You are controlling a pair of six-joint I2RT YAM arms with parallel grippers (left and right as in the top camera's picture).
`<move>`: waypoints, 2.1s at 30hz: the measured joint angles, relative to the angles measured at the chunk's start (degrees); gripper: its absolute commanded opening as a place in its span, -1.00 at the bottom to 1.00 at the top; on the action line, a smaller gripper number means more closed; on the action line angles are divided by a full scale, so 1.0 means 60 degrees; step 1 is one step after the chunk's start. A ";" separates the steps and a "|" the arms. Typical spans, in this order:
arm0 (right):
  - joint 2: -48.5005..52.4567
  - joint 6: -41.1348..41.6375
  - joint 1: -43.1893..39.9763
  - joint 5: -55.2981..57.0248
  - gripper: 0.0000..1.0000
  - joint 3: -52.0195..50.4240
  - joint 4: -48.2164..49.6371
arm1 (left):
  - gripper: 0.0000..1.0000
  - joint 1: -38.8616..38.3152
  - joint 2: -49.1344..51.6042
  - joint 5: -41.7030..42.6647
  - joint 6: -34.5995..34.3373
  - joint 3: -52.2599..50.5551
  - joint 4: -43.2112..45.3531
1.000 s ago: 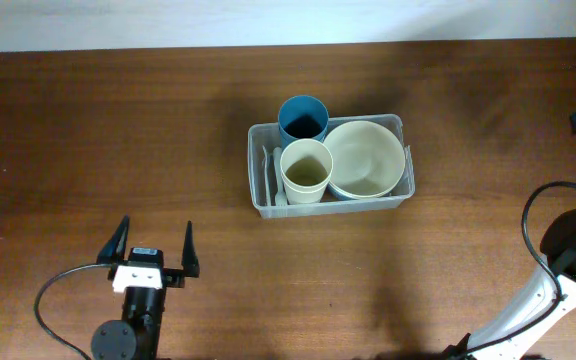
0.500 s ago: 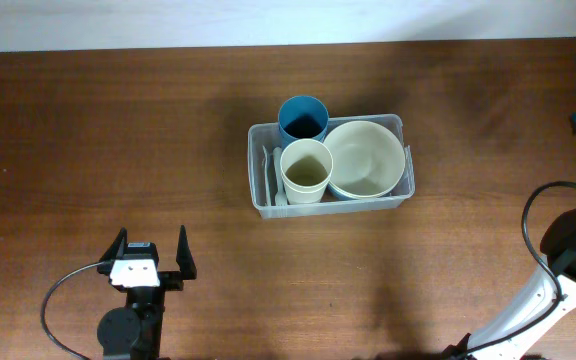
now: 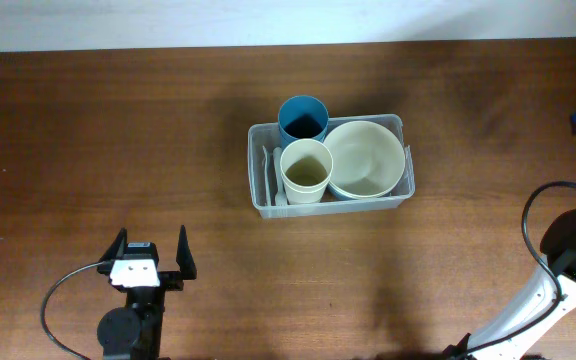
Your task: Pack container
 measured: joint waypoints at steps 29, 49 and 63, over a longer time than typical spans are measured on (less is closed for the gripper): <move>0.0000 0.0000 0.0000 0.0000 0.98 0.0000 0.0000 | 1.00 0.0000 0.0000 0.0000 0.0000 0.0000 0.0000; -0.4255 -0.0189 0.0827 0.0488 0.98 -0.1854 0.3912 | 1.00 0.0000 0.0000 0.0000 0.0029 0.0000 0.0000; -0.9511 -0.0364 0.2965 0.1067 0.97 -0.7989 0.9351 | 1.00 0.0000 0.0000 -0.0066 0.0033 0.0000 -0.0004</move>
